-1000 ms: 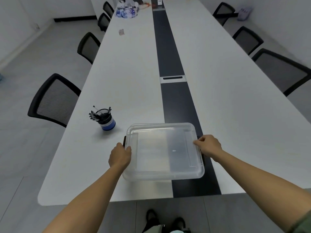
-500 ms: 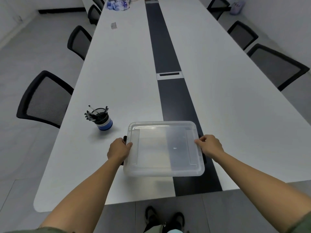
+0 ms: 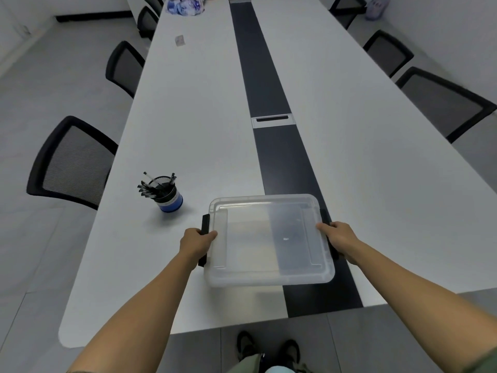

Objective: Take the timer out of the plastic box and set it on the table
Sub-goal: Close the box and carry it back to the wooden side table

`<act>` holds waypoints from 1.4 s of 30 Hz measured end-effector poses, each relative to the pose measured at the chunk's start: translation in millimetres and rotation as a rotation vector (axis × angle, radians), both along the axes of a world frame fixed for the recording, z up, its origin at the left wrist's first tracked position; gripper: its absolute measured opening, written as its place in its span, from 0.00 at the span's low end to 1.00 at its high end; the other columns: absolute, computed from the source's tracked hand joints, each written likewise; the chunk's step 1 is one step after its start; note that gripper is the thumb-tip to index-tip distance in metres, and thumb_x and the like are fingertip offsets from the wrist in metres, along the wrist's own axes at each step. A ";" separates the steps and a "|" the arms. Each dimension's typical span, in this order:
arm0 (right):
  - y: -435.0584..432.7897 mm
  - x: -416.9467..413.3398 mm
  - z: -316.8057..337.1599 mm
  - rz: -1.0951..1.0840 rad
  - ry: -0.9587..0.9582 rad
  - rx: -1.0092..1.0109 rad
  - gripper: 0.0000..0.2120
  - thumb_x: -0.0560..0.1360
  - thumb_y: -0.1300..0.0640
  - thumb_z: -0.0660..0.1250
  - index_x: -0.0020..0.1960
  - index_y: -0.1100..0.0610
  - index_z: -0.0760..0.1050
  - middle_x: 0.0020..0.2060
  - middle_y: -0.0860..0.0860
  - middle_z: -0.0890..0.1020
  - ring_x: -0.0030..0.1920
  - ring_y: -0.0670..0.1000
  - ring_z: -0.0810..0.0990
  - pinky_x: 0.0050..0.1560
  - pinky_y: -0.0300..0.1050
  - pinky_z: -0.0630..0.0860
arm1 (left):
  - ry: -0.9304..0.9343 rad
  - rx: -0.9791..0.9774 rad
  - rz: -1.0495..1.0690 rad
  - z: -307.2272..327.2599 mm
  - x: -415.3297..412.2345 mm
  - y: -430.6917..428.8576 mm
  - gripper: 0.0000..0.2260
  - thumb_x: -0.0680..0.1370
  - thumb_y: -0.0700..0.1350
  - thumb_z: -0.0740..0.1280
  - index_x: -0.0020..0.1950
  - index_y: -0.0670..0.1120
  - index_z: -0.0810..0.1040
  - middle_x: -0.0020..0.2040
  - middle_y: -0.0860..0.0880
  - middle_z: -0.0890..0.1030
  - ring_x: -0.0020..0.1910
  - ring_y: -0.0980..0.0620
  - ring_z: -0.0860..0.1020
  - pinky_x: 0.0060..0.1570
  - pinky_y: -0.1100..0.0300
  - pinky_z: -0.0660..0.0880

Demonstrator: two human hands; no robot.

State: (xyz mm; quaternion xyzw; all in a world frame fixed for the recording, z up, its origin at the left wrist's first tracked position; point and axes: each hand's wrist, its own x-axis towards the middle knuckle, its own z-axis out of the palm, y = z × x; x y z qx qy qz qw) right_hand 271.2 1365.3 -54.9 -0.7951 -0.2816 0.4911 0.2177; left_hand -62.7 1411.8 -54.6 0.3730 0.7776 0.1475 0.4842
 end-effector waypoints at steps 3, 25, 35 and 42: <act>-0.4 -12.6 0.3 0.029 -0.012 -0.003 0.23 0.80 0.50 0.62 0.69 0.62 0.65 0.54 0.57 0.77 0.51 0.58 0.78 0.50 0.55 0.77 | -0.063 -0.033 0.006 -1.6 7.7 -4.6 0.15 0.79 0.50 0.64 0.59 0.41 0.71 0.57 0.40 0.77 0.50 0.40 0.76 0.42 0.50 0.77; -4.8 -37.8 -6.6 0.140 -0.456 -0.023 0.24 0.82 0.45 0.54 0.70 0.61 0.62 0.60 0.60 0.77 0.57 0.62 0.79 0.53 0.55 0.76 | 0.223 -0.034 -0.125 -10.6 35.3 -10.2 0.21 0.83 0.50 0.51 0.72 0.39 0.59 0.69 0.37 0.70 0.64 0.36 0.73 0.62 0.45 0.72; 5.5 -33.6 12.5 0.214 -0.465 -0.038 0.17 0.80 0.45 0.59 0.45 0.59 0.74 0.43 0.56 0.81 0.39 0.55 0.80 0.44 0.51 0.81 | 0.030 -0.035 -0.101 -1.4 5.9 -1.8 0.26 0.81 0.59 0.54 0.65 0.38 0.71 0.58 0.40 0.77 0.56 0.40 0.77 0.56 0.49 0.77; 38.8 -38.8 61.3 0.316 -0.572 0.124 0.18 0.78 0.41 0.60 0.46 0.56 0.71 0.38 0.52 0.77 0.34 0.50 0.75 0.32 0.42 0.69 | -0.036 0.120 -0.007 24.3 -19.8 4.7 0.24 0.78 0.63 0.58 0.45 0.41 0.73 0.46 0.45 0.77 0.41 0.47 0.74 0.35 0.57 0.69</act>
